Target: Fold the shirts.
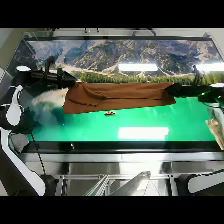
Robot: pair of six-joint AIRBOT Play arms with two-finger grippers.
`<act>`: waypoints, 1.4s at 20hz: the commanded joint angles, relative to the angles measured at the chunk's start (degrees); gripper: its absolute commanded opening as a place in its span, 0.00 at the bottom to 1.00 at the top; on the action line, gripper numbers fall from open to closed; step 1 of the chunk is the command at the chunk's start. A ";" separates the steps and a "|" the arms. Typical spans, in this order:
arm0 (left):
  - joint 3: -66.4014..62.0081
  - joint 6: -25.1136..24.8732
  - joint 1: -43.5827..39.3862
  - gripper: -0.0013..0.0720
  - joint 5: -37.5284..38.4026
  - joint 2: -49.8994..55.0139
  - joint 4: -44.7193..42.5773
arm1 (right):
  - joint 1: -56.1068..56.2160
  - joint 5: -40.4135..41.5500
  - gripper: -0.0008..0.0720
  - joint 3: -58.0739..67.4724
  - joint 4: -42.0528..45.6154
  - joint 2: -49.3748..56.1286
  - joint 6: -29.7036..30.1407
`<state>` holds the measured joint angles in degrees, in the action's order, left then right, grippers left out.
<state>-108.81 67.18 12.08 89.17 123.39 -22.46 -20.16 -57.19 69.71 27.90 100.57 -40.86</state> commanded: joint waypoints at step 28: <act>-2.95 14.36 -31.58 0.02 -18.32 2.23 -26.08 | 0.39 -21.05 0.04 10.51 5.97 -7.08 -14.05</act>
<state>-111.74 79.00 -14.90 76.01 124.66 -43.70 -19.40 -73.01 79.96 34.79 97.36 -54.06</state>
